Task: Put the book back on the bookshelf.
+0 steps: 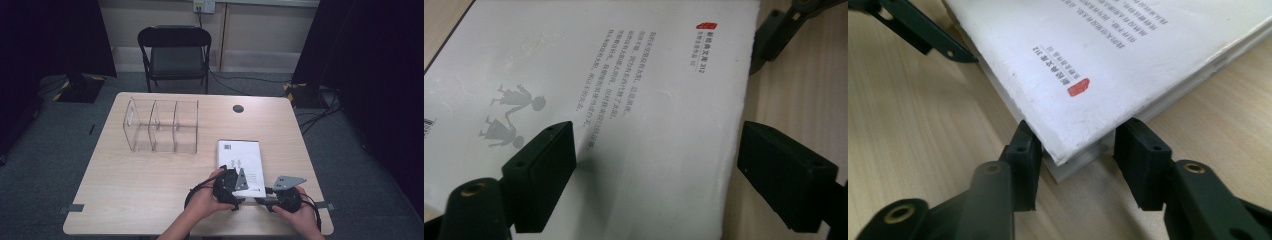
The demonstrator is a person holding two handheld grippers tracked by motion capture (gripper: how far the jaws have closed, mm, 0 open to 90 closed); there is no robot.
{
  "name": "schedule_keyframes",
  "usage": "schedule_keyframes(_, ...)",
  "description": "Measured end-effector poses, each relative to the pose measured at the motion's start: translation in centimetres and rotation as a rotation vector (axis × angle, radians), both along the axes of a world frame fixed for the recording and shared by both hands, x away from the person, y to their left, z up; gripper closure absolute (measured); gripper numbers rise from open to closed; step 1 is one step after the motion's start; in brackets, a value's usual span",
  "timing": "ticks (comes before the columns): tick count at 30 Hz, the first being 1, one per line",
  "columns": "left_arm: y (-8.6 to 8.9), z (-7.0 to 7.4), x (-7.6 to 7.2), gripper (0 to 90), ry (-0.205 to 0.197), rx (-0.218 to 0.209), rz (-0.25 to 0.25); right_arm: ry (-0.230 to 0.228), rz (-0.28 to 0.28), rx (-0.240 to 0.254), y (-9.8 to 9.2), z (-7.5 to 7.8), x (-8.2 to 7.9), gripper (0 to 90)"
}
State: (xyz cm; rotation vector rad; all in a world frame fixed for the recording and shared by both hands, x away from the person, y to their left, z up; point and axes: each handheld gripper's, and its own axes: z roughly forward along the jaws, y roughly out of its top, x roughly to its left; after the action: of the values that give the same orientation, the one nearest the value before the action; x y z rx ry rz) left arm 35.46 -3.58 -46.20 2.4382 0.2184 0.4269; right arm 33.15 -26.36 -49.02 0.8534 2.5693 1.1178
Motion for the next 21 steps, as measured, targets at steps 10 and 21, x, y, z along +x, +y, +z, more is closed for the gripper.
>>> schedule_keyframes(10, -0.1, -0.1, 0.1, 7.2, -0.033, 0.009, -0.021, -0.040, 0.007, 0.037, -0.4, 1.1, -0.3, 61.4)
schedule_keyframes(21, -0.9, -0.5, 0.2, 0.0, -0.073, 0.013, 0.027, -0.046, 0.010, 0.085, -0.7, 1.8, -0.3, 64.6)
